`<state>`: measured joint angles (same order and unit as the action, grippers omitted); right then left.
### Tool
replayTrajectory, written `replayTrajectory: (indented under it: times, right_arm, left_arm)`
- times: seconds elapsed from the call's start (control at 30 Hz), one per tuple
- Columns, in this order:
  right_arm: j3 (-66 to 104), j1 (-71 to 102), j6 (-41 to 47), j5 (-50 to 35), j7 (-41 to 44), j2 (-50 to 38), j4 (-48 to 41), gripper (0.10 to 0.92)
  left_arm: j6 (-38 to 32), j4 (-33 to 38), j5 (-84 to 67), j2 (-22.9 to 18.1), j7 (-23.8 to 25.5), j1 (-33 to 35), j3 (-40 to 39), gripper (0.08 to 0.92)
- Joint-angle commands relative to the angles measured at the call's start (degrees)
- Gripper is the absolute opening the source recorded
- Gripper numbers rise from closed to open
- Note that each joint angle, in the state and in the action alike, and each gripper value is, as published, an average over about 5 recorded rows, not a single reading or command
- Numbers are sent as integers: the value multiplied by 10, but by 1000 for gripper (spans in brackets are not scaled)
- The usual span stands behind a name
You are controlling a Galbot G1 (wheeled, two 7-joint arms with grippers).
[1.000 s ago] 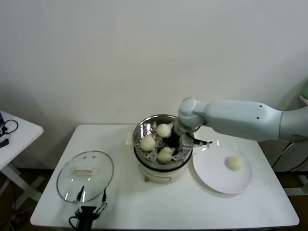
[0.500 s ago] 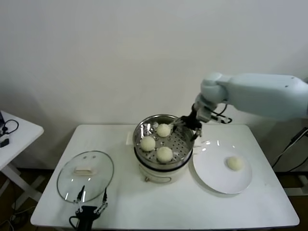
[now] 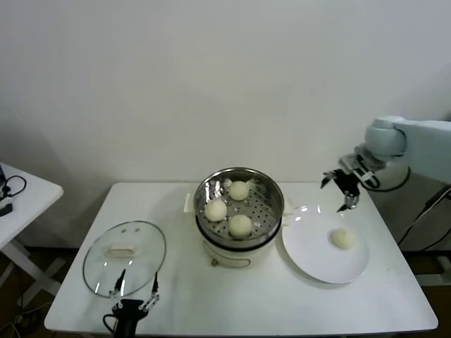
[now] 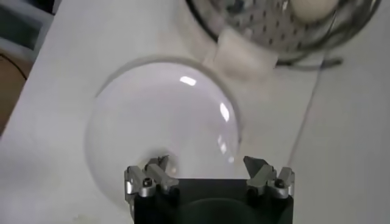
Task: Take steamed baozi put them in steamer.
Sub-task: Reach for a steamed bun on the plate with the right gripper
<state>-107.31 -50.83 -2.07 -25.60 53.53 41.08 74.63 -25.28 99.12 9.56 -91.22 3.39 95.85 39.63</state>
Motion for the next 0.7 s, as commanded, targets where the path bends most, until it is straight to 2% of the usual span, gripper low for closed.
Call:
replayTrajectory:
  times: [0.03,0.53,0.7]
  right_arm:
    - [121,187,98,43,6,-80,-60,823]
    - [272,345,44,134,10,-25,-198,823]
    - [304,378,40,146,11,-11,-215,823]
  left_arm:
    - [-2,-5,1,-2,0,0,1,823]
    - [-4,-16,11,-12,-2,7,5,823]
    - [-4,-18,14,-15,-2,9,6,823]
